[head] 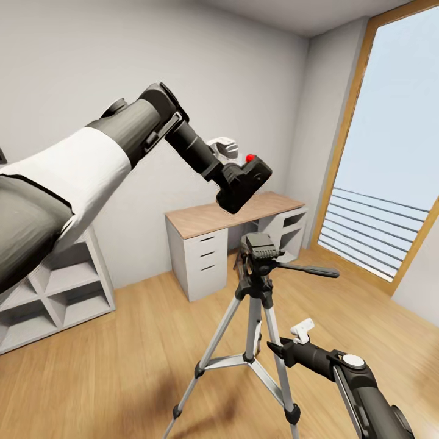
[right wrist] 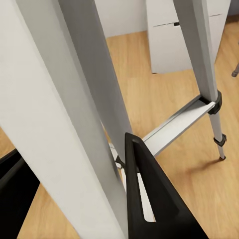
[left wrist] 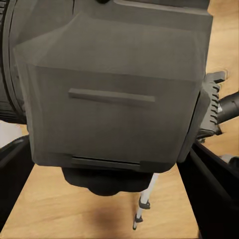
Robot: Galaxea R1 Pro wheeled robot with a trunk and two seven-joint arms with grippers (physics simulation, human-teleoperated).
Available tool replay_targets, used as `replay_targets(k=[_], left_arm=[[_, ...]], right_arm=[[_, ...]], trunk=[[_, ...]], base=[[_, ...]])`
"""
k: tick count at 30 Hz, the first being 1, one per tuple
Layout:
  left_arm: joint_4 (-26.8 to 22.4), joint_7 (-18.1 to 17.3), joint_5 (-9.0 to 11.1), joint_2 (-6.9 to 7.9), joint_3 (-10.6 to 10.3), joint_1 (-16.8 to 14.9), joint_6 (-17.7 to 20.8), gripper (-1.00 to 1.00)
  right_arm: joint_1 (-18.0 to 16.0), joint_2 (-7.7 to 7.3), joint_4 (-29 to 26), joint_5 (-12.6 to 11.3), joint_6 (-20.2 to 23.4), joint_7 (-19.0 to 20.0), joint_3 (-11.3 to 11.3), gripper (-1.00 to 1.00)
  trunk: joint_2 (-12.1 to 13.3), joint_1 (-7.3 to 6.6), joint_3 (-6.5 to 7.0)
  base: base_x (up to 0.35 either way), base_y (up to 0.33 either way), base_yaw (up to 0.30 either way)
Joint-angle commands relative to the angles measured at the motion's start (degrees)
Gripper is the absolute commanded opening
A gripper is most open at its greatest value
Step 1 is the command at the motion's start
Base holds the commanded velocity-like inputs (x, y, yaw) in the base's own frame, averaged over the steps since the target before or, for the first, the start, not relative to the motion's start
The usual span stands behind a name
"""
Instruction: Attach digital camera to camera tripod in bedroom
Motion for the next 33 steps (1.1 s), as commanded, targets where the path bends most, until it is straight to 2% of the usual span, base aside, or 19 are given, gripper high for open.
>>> replay_targets(k=[1, 5, 6, 7, 13, 21, 24, 29, 30, 31, 33], left_arm=[[0.11, -0.54, -0.59, -0.12, -0.06, -0.59, 0.35, -1.00], [0.35, -0.62, -0.57, -0.43, -1.04, -1.68, -0.12, -1.00], [0.41, -0.65, -0.56, -0.99, -2.15, -2.33, -0.28, -1.00], [0.41, -0.65, -0.56, -0.99, -2.15, -2.33, -0.28, -1.00], [0.26, -0.86, -0.47, -2.53, -6.61, -5.05, -0.34, -1.00], [-0.31, -1.00, -0.23, -2.53, -8.92, -5.20, -0.38, -1.00], [-1.60, -0.99, -0.21, -2.53, -11.92, -4.48, -0.40, -1.00], [-5.08, -0.96, -0.20, -2.53, -19.23, -4.01, -0.42, -1.00], [-5.08, -0.96, -0.20, -2.53, -19.23, -4.01, -0.42, -1.00], [-6.15, -0.94, -0.26, -2.53, -21.19, -3.95, -0.43, -1.00], [-7.11, -0.92, -0.30, -2.53, -22.66, -3.90, -0.43, -1.00]], right_arm=[[-0.01, 0.01, 0.04, 1.68, 0.39, 0.43, -0.01, -1.00], [0.00, 0.01, 0.05, 2.18, 0.35, 0.41, -0.04, -1.00], [0.00, 0.01, 0.05, 2.51, 0.33, 0.40, -0.05, -1.00], [0.00, 0.01, 0.05, 2.51, 0.33, 0.40, -0.05, -1.00], [0.01, 0.05, 0.06, 3.12, 0.13, 0.39, -0.07, -1.00], [0.01, 0.08, 0.06, 3.31, -0.42, 0.38, -0.07, -1.00], [0.01, 0.09, 0.06, 3.34, -0.58, 0.40, -0.07, -1.00], [0.01, 0.10, 0.06, 3.35, -0.70, 0.41, -0.07, -1.00], [0.01, 0.10, 0.06, 3.35, -0.70, 0.41, -0.07, -1.00], [0.01, 0.08, 0.06, 3.36, -0.72, 0.43, -0.07, -1.00], [0.01, 0.09, 0.06, 3.36, -0.73, 0.45, -0.07, -1.00]], trunk=[[-0.10, 0.05, -0.16], [-0.10, 0.05, -0.16], [-0.10, 0.05, -0.16], [-0.10, 0.05, -0.16], [-0.10, 0.05, -0.16], [-0.10, 0.05, -0.16], [-0.10, 0.05, -0.16], [-0.10, 0.05, -0.16], [-0.10, 0.05, -0.16], [-0.10, 0.05, -0.16], [-0.10, 0.05, -0.16]], base=[[0.000, 0.000, 0.000], [0.000, 0.000, 0.000], [0.000, 0.000, 0.000], [0.000, 0.000, 0.000], [0.000, 0.000, 0.000], [0.000, 0.000, 0.000], [0.000, 0.000, 0.000], [0.000, 0.000, 0.000], [0.000, 0.000, 0.000], [0.000, 0.000, 0.000], [0.000, 0.000, 0.000]])
